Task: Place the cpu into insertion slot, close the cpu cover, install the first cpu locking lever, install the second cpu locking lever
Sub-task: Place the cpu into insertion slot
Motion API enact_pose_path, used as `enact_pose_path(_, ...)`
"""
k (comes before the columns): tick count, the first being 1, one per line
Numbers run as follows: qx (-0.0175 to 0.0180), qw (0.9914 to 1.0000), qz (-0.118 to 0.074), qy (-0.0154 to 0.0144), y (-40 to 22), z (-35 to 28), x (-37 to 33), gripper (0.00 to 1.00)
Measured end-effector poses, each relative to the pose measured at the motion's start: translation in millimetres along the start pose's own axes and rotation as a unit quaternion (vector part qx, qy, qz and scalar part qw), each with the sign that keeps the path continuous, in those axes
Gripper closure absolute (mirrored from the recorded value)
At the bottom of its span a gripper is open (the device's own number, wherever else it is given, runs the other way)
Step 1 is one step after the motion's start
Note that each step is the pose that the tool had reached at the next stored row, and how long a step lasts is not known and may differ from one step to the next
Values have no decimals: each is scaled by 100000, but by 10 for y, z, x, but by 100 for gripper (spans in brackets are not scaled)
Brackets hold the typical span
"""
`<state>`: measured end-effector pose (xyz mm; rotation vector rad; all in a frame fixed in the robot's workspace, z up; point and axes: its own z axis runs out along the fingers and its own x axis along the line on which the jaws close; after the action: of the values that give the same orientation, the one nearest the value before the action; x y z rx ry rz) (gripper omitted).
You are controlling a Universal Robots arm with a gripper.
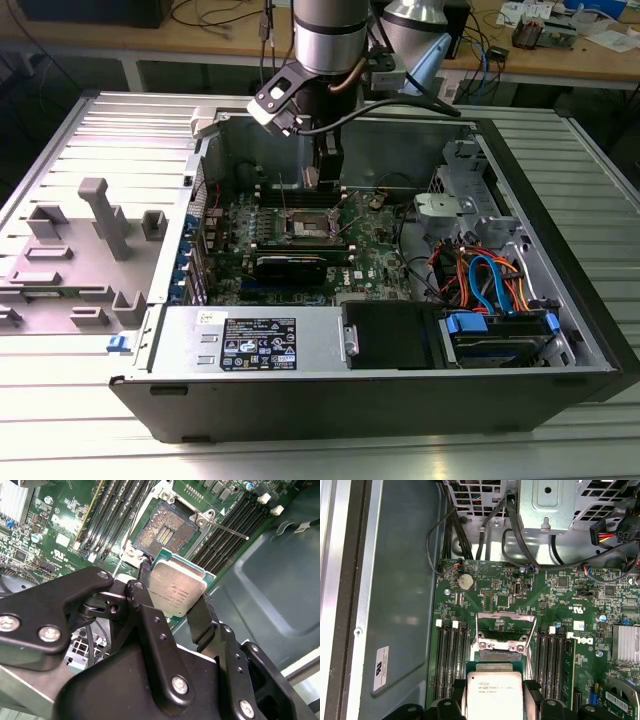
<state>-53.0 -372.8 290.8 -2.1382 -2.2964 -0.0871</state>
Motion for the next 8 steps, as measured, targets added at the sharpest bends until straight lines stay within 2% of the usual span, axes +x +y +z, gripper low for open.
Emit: enact_pose_path(8,-1,100000,2,1,-1,1,0,46)
